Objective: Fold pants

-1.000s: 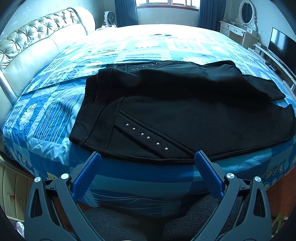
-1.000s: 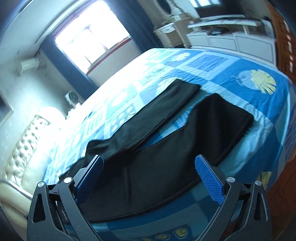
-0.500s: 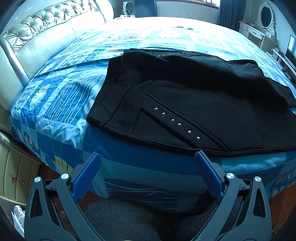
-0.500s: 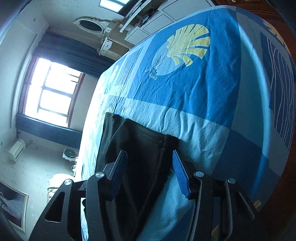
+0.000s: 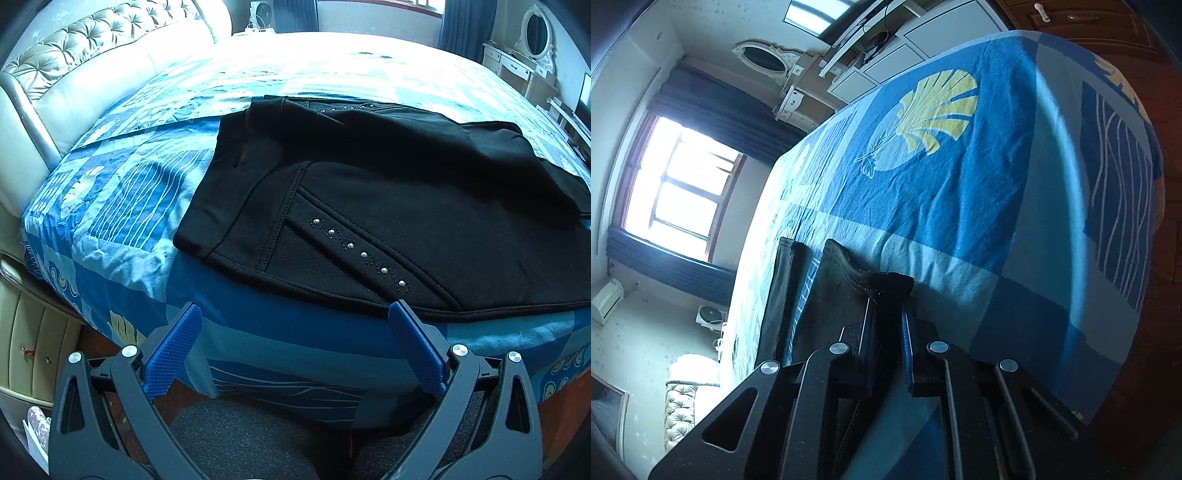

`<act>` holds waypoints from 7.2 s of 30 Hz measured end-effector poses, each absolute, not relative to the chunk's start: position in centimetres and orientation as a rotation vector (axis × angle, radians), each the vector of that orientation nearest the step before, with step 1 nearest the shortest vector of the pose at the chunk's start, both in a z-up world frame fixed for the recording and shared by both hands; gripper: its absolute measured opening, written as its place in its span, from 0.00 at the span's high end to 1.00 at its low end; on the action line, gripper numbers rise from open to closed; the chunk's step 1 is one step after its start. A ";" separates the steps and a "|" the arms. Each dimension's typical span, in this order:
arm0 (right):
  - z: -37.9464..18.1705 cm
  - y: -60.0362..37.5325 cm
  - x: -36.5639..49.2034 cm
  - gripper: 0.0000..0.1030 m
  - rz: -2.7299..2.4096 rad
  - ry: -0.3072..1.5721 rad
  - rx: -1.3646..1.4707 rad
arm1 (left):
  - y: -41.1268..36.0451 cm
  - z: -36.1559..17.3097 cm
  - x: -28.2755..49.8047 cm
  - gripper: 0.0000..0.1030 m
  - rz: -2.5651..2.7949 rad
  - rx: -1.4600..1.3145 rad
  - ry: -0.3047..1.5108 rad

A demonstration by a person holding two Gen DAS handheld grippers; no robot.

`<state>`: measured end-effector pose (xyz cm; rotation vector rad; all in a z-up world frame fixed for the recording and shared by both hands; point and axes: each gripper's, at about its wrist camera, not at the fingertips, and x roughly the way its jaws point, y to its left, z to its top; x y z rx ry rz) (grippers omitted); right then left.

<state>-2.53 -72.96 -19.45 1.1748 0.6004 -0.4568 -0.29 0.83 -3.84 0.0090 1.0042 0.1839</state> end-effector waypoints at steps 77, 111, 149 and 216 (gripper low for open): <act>-3.9 -27.3 21.8 0.87 0.469 0.831 -0.195 | 16.8 1.4 25.3 0.93 -0.593 -0.473 0.979; -13.8 -30.0 5.3 0.61 0.460 1.079 0.478 | 19.7 -8.1 4.6 0.42 -0.334 -0.869 1.040; -18.3 -30.7 3.8 0.94 0.347 1.145 0.934 | 16.6 -10.5 7.5 0.93 -0.105 -0.712 1.144; -18.6 -73.0 -6.4 0.91 -0.456 0.619 1.240 | 6.6 -7.8 5.6 0.11 0.041 -0.421 1.043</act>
